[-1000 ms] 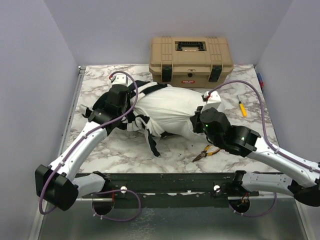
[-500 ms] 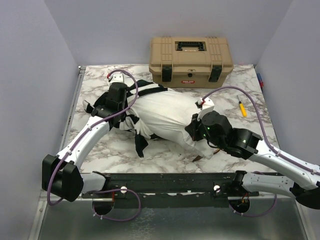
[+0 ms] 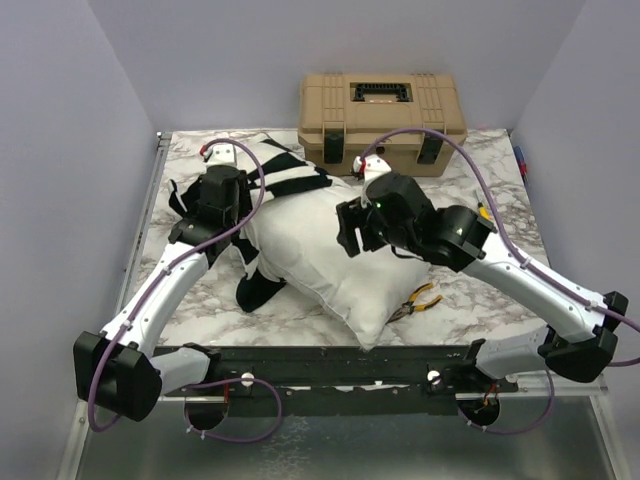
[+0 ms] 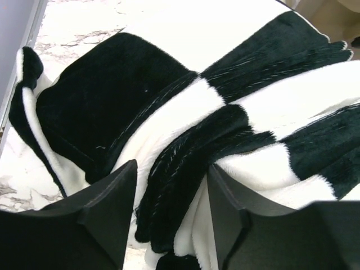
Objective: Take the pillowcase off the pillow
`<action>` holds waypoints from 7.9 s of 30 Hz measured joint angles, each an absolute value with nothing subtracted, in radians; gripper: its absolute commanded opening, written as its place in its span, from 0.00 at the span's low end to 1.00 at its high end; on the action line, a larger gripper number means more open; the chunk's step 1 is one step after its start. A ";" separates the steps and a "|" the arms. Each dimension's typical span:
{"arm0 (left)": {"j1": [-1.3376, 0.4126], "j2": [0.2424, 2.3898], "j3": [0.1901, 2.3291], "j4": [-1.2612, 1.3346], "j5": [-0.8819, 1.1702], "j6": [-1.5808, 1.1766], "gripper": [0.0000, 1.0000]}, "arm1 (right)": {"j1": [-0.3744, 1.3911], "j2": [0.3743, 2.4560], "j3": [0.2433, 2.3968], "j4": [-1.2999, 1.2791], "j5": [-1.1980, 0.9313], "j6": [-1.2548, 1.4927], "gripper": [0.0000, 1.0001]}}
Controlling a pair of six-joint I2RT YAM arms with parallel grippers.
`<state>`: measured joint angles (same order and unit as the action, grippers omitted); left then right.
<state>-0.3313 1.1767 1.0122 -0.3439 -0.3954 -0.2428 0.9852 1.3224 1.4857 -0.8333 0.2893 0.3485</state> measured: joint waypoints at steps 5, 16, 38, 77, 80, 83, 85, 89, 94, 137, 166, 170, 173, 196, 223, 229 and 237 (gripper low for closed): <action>-0.370 1.174 1.011 -0.336 -0.385 -0.238 0.62 | 0.809 1.408 1.605 -0.831 0.199 0.305 0.82; -0.441 1.126 1.000 -0.322 -0.393 -0.223 0.65 | 0.418 1.660 1.623 -0.729 -0.140 0.327 0.96; -0.487 1.120 0.989 -0.309 -0.406 -0.215 0.65 | 0.439 1.869 1.667 -0.664 -0.513 0.297 0.00; -0.487 1.487 1.270 -0.293 0.161 -0.215 0.49 | 0.782 1.576 1.519 -0.675 -0.013 0.152 0.00; -0.487 1.493 1.268 -0.293 0.161 -0.199 0.26 | 0.792 1.576 1.519 -0.675 -0.006 0.157 0.00; -0.486 1.493 1.261 -0.293 0.124 -0.185 0.07 | 0.799 1.576 1.517 -0.677 0.012 0.165 0.00; -0.480 1.492 1.250 -0.293 0.076 -0.185 0.00 | 0.801 1.575 1.511 -0.674 0.029 0.170 0.00; -0.463 1.475 1.228 -0.289 0.011 -0.200 0.00 | 0.805 1.542 1.461 -0.648 0.094 0.197 0.01; -0.435 1.408 1.205 -0.286 -0.088 -0.222 0.00 | 0.821 1.435 1.378 -0.594 0.187 0.245 0.01; -0.209 1.430 1.237 -0.331 -0.033 -0.313 0.56 | 0.742 1.195 1.176 -0.535 0.624 0.504 0.39; -0.311 0.927 0.888 -0.460 -0.033 -0.329 0.79 | 0.924 1.248 1.254 -0.767 0.411 0.242 0.97; -0.326 0.921 0.876 -0.459 -0.031 -0.328 0.80 | 0.972 1.314 1.254 -0.805 0.438 0.244 0.97; -0.336 0.917 0.861 -0.457 -0.029 -0.326 0.81 | 0.989 1.367 1.254 -0.823 0.459 0.245 0.97; -0.450 0.974 0.667 -0.296 0.133 -0.451 0.81 | 1.002 1.571 1.238 -0.749 0.539 0.298 0.01; -0.609 1.090 0.793 -0.281 -0.099 -0.431 0.00 | 0.975 1.230 1.081 -0.627 0.535 0.398 0.01; -0.610 1.067 0.868 -0.331 -0.219 -0.353 0.00 | 0.958 1.092 1.036 -0.625 0.603 0.461 0.01; -0.517 1.060 0.902 -0.349 -0.333 -0.283 0.00 | 0.956 0.920 1.017 -0.700 0.693 0.553 0.01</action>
